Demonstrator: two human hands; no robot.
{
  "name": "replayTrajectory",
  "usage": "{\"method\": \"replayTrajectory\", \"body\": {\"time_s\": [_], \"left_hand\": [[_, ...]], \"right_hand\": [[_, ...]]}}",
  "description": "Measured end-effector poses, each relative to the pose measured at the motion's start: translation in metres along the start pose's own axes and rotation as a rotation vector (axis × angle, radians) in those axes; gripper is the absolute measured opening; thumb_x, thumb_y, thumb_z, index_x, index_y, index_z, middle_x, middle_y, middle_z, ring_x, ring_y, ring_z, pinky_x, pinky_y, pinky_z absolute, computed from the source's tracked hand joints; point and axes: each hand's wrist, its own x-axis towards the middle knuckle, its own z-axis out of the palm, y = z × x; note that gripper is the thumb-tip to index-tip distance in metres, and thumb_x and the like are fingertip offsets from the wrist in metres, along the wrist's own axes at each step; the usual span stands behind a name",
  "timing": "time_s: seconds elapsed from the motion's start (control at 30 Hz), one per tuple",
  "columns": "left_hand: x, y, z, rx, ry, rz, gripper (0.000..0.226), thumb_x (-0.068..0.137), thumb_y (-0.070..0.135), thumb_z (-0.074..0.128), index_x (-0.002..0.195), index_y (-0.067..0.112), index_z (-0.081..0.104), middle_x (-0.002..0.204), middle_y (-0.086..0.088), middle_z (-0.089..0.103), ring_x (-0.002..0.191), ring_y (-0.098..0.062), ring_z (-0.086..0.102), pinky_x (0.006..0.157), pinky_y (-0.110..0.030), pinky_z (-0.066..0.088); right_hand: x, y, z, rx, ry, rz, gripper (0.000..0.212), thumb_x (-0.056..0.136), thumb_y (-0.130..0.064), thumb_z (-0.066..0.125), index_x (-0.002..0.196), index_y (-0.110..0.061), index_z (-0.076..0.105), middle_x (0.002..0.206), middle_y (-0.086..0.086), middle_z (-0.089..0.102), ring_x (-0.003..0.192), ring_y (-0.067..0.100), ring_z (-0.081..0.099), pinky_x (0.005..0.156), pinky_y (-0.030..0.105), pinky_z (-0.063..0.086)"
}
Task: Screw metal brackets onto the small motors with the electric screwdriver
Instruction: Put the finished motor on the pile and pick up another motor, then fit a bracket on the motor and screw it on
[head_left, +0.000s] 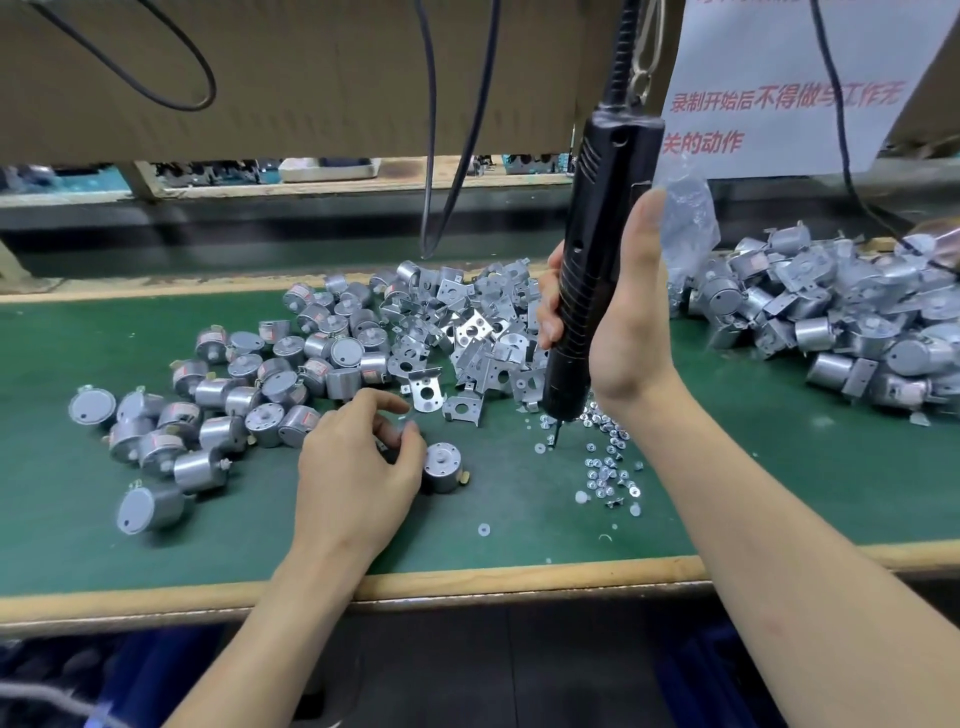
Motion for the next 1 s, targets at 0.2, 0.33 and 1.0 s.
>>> {"method": "replayTrajectory", "body": {"time_s": [0.2, 0.33, 1.0], "left_hand": [[0.0002, 0.001, 0.0002, -0.005, 0.007, -0.069, 0.013, 0.083, 0.015, 0.065, 0.084, 0.027, 0.07, 0.051, 0.01, 0.055, 0.057, -0.006, 0.055, 0.06, -0.029, 0.044], [0.0007, 0.0016, 0.0011, 0.002, 0.002, -0.074, 0.006, 0.087, 0.022, 0.067, 0.086, 0.023, 0.073, 0.058, 0.012, 0.059, 0.06, -0.007, 0.057, 0.063, -0.027, 0.043], [0.002, 0.0008, 0.0024, 0.12, -0.097, -0.175, 0.018, 0.085, 0.015, 0.061, 0.097, 0.021, 0.073, 0.108, -0.002, 0.061, 0.107, -0.023, 0.053, 0.086, -0.028, 0.034]], "right_hand": [[-0.0024, -0.0035, -0.0014, -0.014, 0.001, 0.005, 0.08, 0.062, -0.094, 0.048, 0.072, -0.015, 0.056, 0.061, 0.009, 0.049, 0.047, 0.022, 0.044, 0.049, 0.03, 0.037], [-0.0021, -0.0038, -0.0023, -0.019, 0.026, 0.025, 0.077, 0.08, -0.088, 0.039, 0.073, -0.013, 0.055, 0.062, 0.009, 0.048, 0.047, 0.023, 0.044, 0.05, 0.032, 0.036], [-0.0035, -0.0009, 0.0011, -0.032, 0.037, 0.006, 0.078, 0.079, -0.089, 0.039, 0.069, -0.014, 0.055, 0.059, 0.01, 0.049, 0.045, 0.024, 0.043, 0.049, 0.032, 0.037]]}}
